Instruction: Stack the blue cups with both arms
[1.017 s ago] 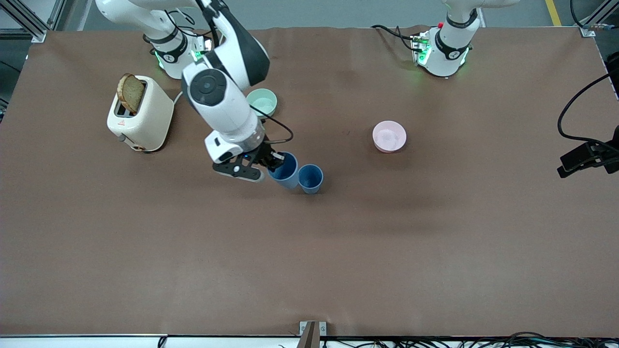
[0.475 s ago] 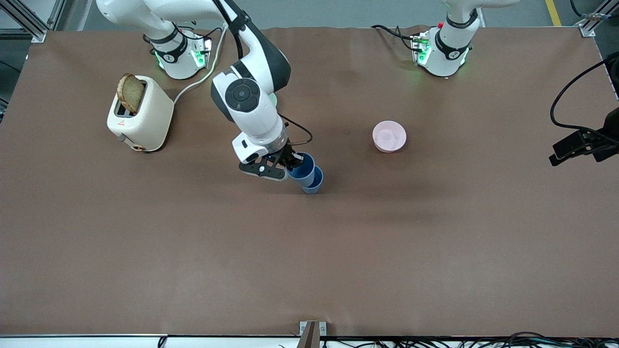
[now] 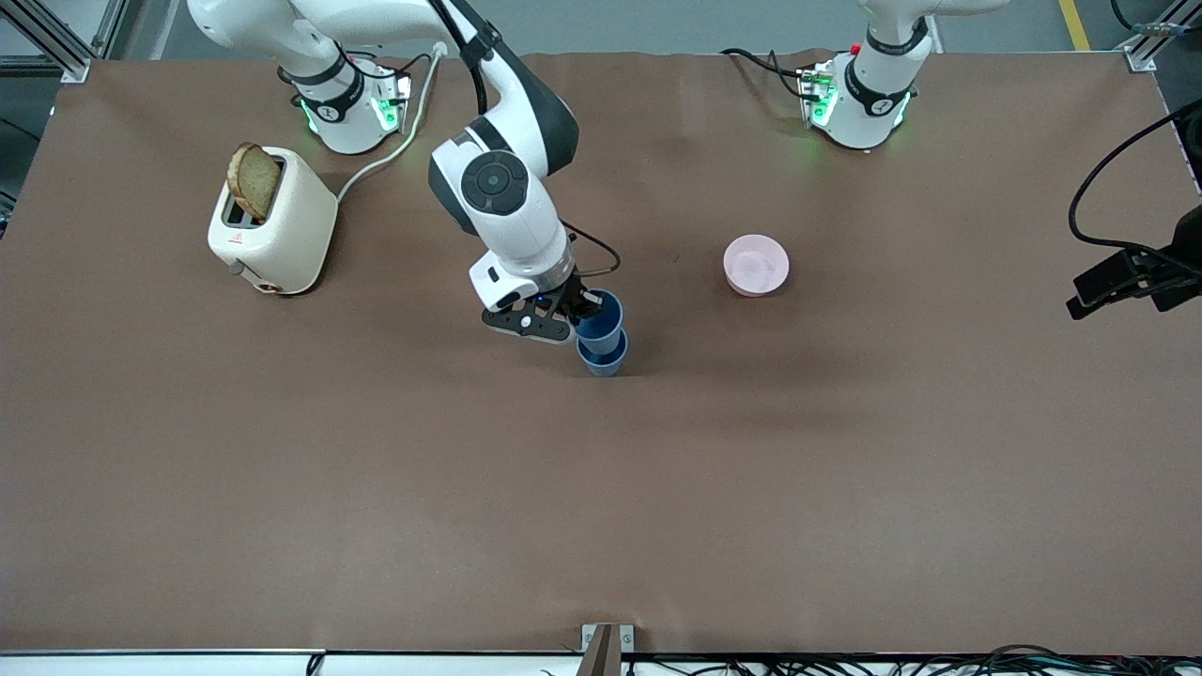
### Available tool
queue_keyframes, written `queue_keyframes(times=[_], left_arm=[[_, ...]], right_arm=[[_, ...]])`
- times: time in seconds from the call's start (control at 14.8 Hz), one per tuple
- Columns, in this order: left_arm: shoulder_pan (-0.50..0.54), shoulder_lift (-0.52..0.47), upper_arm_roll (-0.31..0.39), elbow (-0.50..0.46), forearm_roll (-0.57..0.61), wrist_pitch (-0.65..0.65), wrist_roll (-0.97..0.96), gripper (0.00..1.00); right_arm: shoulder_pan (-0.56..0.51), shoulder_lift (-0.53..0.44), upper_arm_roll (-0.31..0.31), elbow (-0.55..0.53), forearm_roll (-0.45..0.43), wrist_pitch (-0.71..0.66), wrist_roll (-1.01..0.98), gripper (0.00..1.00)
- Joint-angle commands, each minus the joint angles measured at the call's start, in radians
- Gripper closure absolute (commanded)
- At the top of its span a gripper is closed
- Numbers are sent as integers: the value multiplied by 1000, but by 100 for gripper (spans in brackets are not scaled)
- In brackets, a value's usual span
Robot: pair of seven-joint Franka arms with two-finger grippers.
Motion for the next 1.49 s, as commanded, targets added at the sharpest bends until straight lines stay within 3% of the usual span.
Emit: queue_keyframes(times=[0.0,0.14,0.2,0.27,0.54,0.75,1.15,1.29,1.42], left_arm=[[-14,-17,7,-25,-7,-14,10,0],[-20,0,2,-25,-6,-17,12,0],[-16,0,-7,-27,-6,-20,16,0],[-15,0,-10,-27,-6,-32,18,0],[-5,-5,-10,-22,-6,-49,13,0],[-11,-15,-10,-21,-1,-51,13,0],[-12,-18,-13,-25,3,-42,13,0],[-9,-20,-15,-30,3,-40,13,0],[-14,-20,-15,-25,5,-35,13,0]], right_arm=[[12,18,-12,8,18,19,14,90],[12,20,-12,9,16,21,14,60],[12,20,-14,9,10,21,14,32],[10,18,-14,9,8,22,13,20],[-4,7,-23,9,7,10,13,12],[-40,-78,-67,6,5,-53,2,5],[-292,-294,-106,6,2,-336,-264,2],[-382,-342,-106,6,-46,-396,-343,2],[-441,-376,-106,6,-155,-441,-378,2]])
